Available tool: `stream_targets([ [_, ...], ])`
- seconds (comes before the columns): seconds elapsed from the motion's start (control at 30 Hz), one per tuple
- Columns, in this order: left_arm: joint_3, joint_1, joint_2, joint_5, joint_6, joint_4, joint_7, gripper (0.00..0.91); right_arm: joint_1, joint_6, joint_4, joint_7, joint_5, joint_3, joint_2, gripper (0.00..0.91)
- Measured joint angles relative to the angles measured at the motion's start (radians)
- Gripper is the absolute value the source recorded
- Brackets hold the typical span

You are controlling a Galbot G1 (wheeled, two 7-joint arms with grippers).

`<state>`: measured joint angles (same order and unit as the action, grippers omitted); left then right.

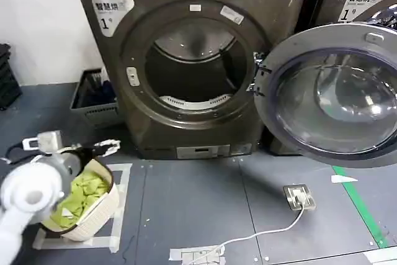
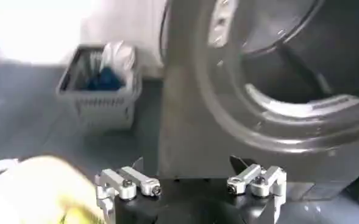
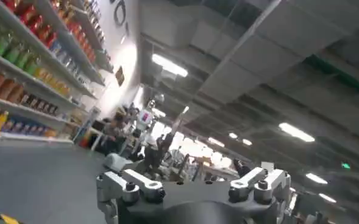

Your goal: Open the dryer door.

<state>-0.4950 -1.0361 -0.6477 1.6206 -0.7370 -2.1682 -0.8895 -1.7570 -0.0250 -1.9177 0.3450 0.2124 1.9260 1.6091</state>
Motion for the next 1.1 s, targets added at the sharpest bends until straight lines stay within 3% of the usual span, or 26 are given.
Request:
stream_targets([
  [0.13,-0.009,0.027,0.047,0.234,0.000,0.033,-0.149,0.907,-0.004,0.005,-0.001,0.000,0.020,-0.005,0.000,0.907],
  [0.4,0.021,0.034,0.123,0.529,0.001,0.095,-0.273,0.907,-0.013,-0.012,0.009,0.000,0.020,-0.005,0.000,0.907],
  [1.1,0.135,0.090,0.235,0.718,0.001,0.342,-0.359,0.907,-0.027,-0.055,0.009,-0.009,0.014,-0.019,0.000,0.907],
])
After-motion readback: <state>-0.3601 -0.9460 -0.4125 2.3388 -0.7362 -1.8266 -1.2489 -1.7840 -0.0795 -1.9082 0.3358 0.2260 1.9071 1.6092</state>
